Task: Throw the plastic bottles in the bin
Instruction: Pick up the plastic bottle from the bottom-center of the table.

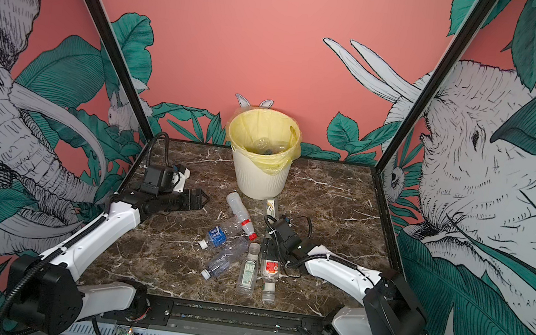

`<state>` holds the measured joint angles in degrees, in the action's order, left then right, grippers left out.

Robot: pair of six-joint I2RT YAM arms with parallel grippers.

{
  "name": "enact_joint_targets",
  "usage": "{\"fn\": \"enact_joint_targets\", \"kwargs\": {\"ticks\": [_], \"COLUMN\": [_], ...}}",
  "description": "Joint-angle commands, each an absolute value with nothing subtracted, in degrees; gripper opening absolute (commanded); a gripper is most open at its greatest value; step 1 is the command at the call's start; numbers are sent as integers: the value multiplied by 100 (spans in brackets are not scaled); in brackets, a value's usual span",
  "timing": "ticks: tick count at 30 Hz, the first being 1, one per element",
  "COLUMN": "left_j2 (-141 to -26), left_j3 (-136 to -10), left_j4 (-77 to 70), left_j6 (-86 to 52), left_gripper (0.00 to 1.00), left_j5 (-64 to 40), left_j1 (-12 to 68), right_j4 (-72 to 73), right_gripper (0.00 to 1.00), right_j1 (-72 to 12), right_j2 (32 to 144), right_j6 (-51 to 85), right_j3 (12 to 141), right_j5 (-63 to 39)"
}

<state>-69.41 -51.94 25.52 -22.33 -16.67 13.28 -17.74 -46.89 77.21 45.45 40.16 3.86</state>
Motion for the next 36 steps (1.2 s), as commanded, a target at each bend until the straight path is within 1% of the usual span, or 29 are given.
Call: {"fn": "enact_joint_targets", "kwargs": {"ticks": [1,4,10,14,26,32,36], "left_j2": [-6857,-6871,-6869,-6932,-7038,-7117,-7114], "left_j3": [-5146,-5124,-5131,-5172,-5257,-5335,-5344], "left_j4": [2611,2593,2592,2535,2367,2262,2211], "left_j6": [-2142,-2172,-2197,-2245,-2347,-2445,-2497], "left_gripper": [99,99,99,99,99,99,99], "left_j5": [-1571,-1547,-1525,-1492,-1394,-1372,-1367], "left_j1": [1283,1283,1283,1283,1266,1257,1248], "right_j4": [-2003,-1960,-2002,-2081,-2478,-2384,-2117], "right_gripper": [75,72,55,49,48,47,47], "right_j1": [-4729,-4731,-4733,-4729,-4618,-4350,-4091], "right_j2": [7819,7857,7906,7870,7569,7264,7053], "right_j6": [4658,4692,4782,4739,4371,4390,4511], "right_j3": [4149,4101,4103,4159,4602,4591,4438], "right_j5": [622,598,638,744,979,786,472]}}
